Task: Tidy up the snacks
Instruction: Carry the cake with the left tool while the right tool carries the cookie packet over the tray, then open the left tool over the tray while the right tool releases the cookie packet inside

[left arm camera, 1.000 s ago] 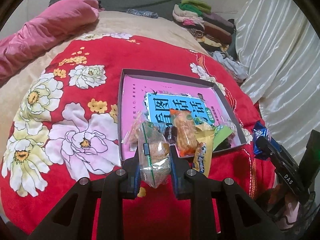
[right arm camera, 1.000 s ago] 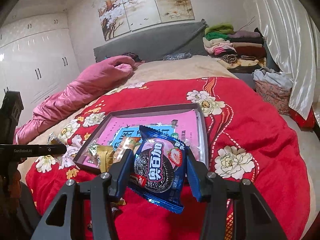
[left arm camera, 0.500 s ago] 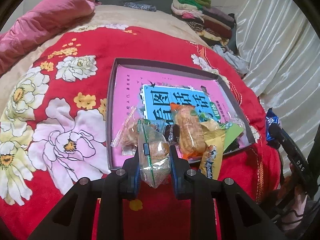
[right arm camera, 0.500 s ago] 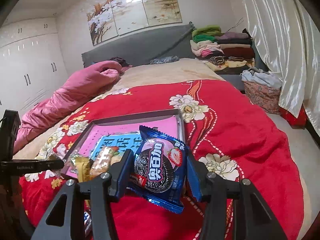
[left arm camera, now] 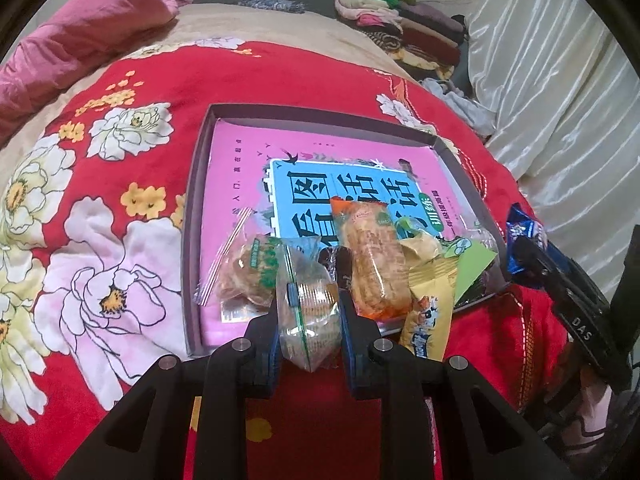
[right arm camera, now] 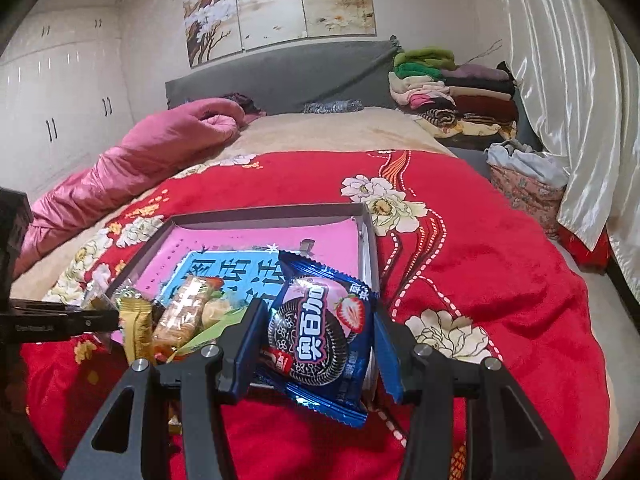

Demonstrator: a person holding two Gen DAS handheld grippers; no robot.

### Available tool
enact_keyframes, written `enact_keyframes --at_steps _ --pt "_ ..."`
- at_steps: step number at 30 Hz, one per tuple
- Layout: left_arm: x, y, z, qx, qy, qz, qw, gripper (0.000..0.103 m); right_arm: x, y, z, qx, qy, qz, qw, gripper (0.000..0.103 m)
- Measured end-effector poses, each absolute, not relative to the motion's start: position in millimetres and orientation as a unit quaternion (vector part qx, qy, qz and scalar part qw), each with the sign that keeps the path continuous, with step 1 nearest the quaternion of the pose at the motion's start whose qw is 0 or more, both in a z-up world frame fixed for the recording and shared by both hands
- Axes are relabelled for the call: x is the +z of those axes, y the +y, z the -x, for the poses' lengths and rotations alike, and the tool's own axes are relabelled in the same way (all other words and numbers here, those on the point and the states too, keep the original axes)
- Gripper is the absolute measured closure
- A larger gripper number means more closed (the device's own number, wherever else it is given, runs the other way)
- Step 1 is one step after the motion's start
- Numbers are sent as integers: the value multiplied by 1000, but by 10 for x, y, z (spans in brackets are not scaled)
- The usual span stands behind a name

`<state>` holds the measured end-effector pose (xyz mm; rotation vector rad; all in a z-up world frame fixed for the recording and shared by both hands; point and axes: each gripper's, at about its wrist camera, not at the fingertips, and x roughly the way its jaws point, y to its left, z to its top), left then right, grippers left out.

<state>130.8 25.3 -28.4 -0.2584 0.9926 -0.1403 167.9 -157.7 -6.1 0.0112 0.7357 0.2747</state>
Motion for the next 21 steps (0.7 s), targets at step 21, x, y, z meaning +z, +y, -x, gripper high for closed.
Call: enact_keyframes --at_steps 21 --pt "-322 194 -1364 -78 482 125 863 78 -232 -1241 -1768 184 364 23 913 52"
